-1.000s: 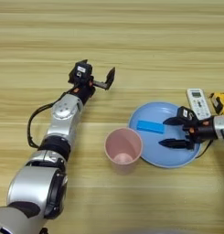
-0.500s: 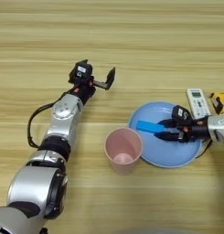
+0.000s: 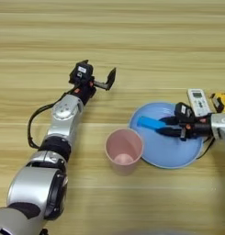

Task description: Move the objects on the table

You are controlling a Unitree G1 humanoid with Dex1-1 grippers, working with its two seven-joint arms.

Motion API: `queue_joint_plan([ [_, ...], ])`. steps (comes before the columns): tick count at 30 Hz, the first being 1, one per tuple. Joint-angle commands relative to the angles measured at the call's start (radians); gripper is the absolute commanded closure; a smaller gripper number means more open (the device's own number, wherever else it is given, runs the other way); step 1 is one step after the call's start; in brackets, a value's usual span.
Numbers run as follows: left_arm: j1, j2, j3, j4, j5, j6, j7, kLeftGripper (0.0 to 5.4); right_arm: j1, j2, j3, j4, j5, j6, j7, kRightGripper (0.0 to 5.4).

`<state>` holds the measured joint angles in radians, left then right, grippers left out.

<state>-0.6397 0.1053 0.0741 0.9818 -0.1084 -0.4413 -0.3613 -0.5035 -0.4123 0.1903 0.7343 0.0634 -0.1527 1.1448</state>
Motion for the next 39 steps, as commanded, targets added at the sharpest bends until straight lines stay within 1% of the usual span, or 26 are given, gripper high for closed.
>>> queue_joint_plan([
  [1,-0.008,0.000,0.000,-0.002,0.008,-0.003,-0.006,0.00,0.001,-0.048,-0.041,-0.071,0.036,0.038,0.030,4.00],
  [5,-0.008,0.001,0.001,-0.001,0.004,-0.002,-0.016,0.00,0.012,-0.087,-0.065,-0.139,0.064,0.068,0.061,4.00],
  [7,-0.007,-0.002,0.003,-0.008,-0.006,-0.002,-0.038,0.00,0.014,-0.095,-0.078,-0.161,0.078,0.081,0.067,4.00],
  [8,-0.001,-0.010,0.006,-0.025,-0.027,-0.003,-0.072,0.00,0.014,-0.095,-0.090,-0.172,0.096,0.094,0.072,4.00],
  [11,0.031,-0.039,0.013,-0.112,-0.110,0.005,-0.209,0.00,0.016,-0.095,-0.111,-0.201,0.137,0.122,0.088,4.00],
  [13,0.057,-0.052,0.004,-0.171,-0.147,0.012,-0.280,0.00,0.022,-0.095,-0.115,-0.224,0.156,0.140,0.095,4.00],
  [16,0.094,-0.067,0.000,-0.258,-0.210,0.047,-0.381,0.00,0.032,-0.100,-0.125,-0.268,0.189,0.174,0.114,4.00],
  [21,0.158,-0.077,-0.020,-0.402,-0.307,0.124,-0.525,0.00,0.043,-0.103,-0.137,-0.321,0.229,0.218,0.132,4.00],
  [24,0.198,-0.078,-0.037,-0.480,-0.346,0.177,-0.588,0.00,0.051,-0.102,-0.139,-0.348,0.247,0.237,0.142,4.00],
  [28,0.239,-0.073,-0.055,-0.562,-0.393,0.248,-0.654,0.00,0.062,-0.105,-0.148,-0.400,0.289,0.275,0.155,4.00],
  [31,0.267,-0.068,-0.072,-0.611,-0.406,0.288,-0.688,0.00,0.069,-0.106,-0.154,-0.436,0.314,0.302,0.159,4.00],
  [35,0.301,-0.056,-0.104,-0.662,-0.415,0.338,-0.733,0.00,0.089,-0.105,-0.160,-0.513,0.367,0.349,0.174,4.00],
  [39,0.321,-0.047,-0.121,-0.699,-0.419,0.376,-0.757,0.00,0.113,-0.110,-0.156,-0.592,0.393,0.380,0.177,4.00],
])
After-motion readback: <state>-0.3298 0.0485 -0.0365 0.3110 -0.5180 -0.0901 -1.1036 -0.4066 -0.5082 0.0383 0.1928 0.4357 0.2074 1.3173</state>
